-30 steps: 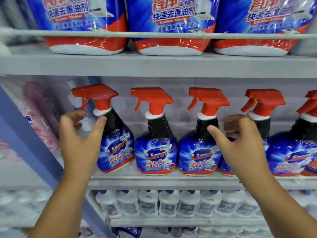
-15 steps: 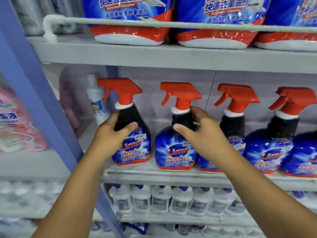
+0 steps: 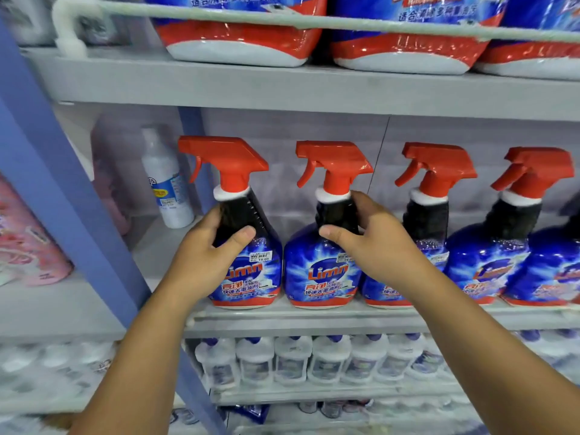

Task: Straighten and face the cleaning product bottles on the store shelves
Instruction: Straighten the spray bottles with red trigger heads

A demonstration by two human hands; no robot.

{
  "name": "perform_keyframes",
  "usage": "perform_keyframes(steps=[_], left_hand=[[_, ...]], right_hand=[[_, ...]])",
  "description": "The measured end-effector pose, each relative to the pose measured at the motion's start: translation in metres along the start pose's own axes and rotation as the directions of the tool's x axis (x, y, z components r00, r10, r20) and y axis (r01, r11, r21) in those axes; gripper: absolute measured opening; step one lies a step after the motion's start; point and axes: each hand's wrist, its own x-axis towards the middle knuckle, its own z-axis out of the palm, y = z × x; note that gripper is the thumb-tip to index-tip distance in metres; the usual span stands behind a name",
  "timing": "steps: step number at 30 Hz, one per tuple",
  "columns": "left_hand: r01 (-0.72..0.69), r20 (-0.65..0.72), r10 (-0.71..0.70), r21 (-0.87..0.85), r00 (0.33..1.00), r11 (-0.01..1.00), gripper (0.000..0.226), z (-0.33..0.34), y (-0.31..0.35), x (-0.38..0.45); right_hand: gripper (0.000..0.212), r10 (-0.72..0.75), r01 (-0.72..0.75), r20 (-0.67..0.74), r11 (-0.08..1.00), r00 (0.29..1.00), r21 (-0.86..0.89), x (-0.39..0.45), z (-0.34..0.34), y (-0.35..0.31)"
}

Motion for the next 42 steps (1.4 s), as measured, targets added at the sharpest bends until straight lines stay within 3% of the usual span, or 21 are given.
perform_keyframes(steps=[38, 42], left_hand=[[0.048, 0.011, -0.047, -0.05, 0.999, 0.998, 0.016, 0.001, 0.006, -0.008], [0.006, -0.061, -0.005, 0.021, 0.998, 1.0, 0.026, 0.005, 0.005, -0.012]], right_hand=[[0.046, -0.029, 0.03, 0.013, 0.999, 0.999, -0.019, -0.003, 0.001, 0.002], [0.049, -0.054, 0.055, 0.059, 0.998, 0.997, -0.003, -0.006, -0.002, 0.007]])
